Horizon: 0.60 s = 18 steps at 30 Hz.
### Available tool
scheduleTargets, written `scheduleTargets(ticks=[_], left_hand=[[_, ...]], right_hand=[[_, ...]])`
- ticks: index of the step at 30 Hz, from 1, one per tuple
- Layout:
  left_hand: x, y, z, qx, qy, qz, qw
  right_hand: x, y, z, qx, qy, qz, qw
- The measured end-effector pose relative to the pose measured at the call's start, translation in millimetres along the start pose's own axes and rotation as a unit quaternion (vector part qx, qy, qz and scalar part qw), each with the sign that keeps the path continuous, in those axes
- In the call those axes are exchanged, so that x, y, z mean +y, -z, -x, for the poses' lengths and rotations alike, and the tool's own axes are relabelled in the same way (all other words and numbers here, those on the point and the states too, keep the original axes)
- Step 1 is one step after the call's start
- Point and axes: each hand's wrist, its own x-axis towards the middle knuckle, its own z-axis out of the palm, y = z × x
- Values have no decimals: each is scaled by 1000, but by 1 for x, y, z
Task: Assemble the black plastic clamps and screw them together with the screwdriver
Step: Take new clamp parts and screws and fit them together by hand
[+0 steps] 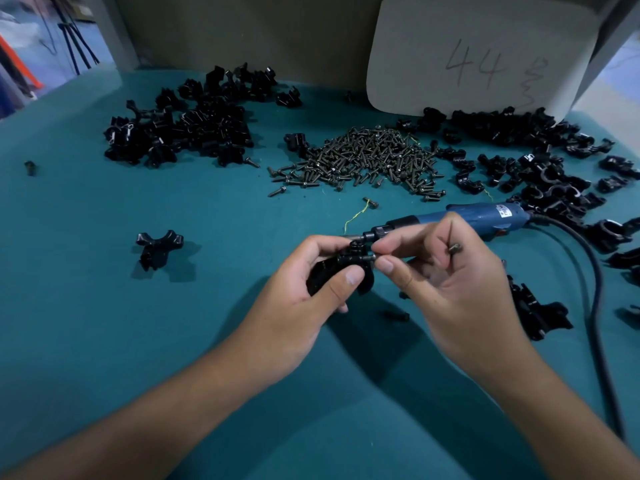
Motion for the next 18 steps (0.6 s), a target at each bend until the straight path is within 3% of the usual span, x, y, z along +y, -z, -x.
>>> scheduleTargets(ticks=[5, 9, 14, 18], left_hand=[[-1, 3, 0, -1, -14, -8, 1000], [-2, -1, 1, -13, -10, 52, 999], [-1, -2, 2, -10, -28, -30, 999], [-1, 0, 0, 3, -22, -25, 999]], right_hand=[[0, -2, 1, 9, 19, 36, 999], [0, -6, 2, 22, -30, -19, 999], [-3, -9, 1, 26, -67, -50, 996], [0, -7, 0, 10, -60, -30, 998]])
